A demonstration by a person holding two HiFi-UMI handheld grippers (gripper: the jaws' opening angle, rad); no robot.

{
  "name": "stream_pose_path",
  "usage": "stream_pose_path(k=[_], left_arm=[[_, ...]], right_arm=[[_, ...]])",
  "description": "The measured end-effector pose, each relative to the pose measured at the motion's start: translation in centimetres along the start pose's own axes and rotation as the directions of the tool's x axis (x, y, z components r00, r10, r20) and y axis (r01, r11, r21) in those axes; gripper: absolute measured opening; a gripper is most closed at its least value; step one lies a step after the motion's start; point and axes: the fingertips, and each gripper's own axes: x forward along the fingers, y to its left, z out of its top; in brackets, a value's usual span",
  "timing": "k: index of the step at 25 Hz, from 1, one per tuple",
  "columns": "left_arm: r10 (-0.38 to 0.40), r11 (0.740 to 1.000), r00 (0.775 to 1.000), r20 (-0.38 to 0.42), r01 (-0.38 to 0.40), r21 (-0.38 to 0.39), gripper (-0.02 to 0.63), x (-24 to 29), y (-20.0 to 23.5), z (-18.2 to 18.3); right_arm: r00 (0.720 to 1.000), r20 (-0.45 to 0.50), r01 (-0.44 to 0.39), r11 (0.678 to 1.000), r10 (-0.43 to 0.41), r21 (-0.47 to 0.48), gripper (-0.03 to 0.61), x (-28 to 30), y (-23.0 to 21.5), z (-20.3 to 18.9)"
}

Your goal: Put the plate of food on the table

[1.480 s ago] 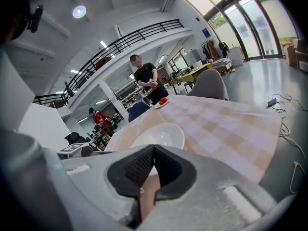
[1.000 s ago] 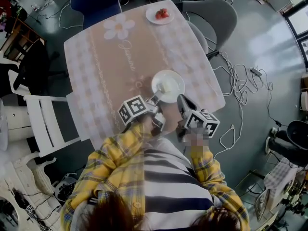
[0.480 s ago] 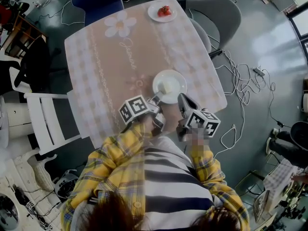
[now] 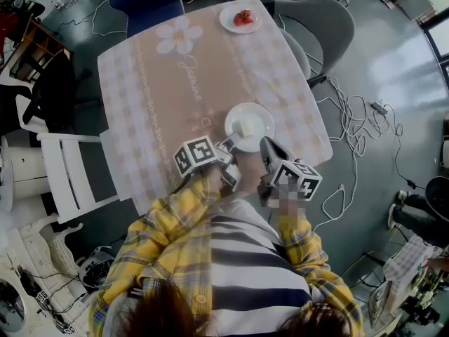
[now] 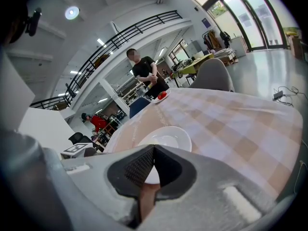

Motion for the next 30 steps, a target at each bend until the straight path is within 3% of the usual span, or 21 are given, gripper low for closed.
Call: stream_pose_path(k=[2,7,11,13,17,25,30], left_arm=[[0.007,1.000,0.999,-0.031,-0.006,0.023,0.112,0.0,-0.1,-0.4],[0.015,1.000,0.998,-0.066,-0.014,0.026,0.138,0.0,-0.2,-0.3],[0.023,1.000,0.997,-0.067,-0.022,0.017,0.216,-0.3,-0.6,-0.2],[0.073,0.996,0.995,-0.075,-0.069,0.057,0.232,-0.5,-0.6,-0.3],[0.152,0.977,0.986,-0.071,-0.139,0.161,0.376,-0.6,-1.5,-0.3],[0.172,0.968,0.985,-0.025,-0.164,0.189,0.354,-1.7,-1.4,0.0],[0.186,0.969,0.982,-0.022,-0.180,0.169,0.229,-2.7,0.2,-0.7]], right_arm=[[1.000,0.001,0.000,1.000,0.000,0.001,-0.003,0.0,0.0,0.0],[1.000,0.002,0.003,1.000,-0.003,0.008,-0.003,0.1,-0.2,0.0],[1.000,0.004,0.001,1.000,-0.001,0.012,-0.003,0.1,-0.3,0.0],[1.000,0.005,-0.001,1.000,0.001,0.018,-0.003,0.1,-0.4,0.0],[1.000,0.009,-0.005,1.000,0.005,0.025,-0.003,0.2,-0.2,0.2],[1.000,0.009,-0.007,1.000,0.007,0.022,-0.003,0.0,0.0,-0.2],[1.000,0.008,-0.004,1.000,0.004,0.024,-0.003,-0.1,0.3,-0.8]])
